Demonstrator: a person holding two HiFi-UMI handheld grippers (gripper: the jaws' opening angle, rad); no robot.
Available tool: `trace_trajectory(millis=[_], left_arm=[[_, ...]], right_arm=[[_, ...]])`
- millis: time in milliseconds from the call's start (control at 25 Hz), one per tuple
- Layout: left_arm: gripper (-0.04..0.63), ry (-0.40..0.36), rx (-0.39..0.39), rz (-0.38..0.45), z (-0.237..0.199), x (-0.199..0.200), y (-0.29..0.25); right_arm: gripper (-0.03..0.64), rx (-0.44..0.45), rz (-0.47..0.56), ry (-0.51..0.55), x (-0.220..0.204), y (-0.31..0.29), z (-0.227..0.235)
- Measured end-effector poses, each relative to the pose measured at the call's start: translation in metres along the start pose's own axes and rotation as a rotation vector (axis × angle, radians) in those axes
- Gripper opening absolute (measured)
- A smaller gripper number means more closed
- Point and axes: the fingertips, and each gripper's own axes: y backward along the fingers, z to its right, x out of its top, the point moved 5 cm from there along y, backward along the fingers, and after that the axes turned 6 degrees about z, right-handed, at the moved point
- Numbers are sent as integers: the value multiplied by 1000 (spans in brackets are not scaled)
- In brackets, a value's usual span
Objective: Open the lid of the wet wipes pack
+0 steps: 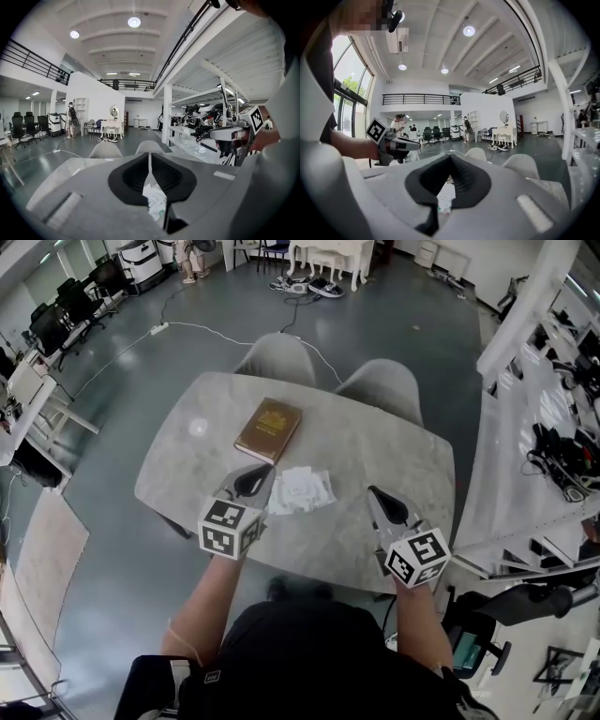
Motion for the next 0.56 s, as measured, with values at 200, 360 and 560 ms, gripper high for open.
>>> trace_trajectory(millis=[200,360,560], left_arm=[[29,7,17,15,-9,2,1],[28,7,24,20,-15,5,1],[28,18,25,34,-19,4,2]], right_arm=[[2,5,-10,9,1,-7,2],[3,15,-23,34,4,-14,2],[2,21,-28,40,5,-22,-1]])
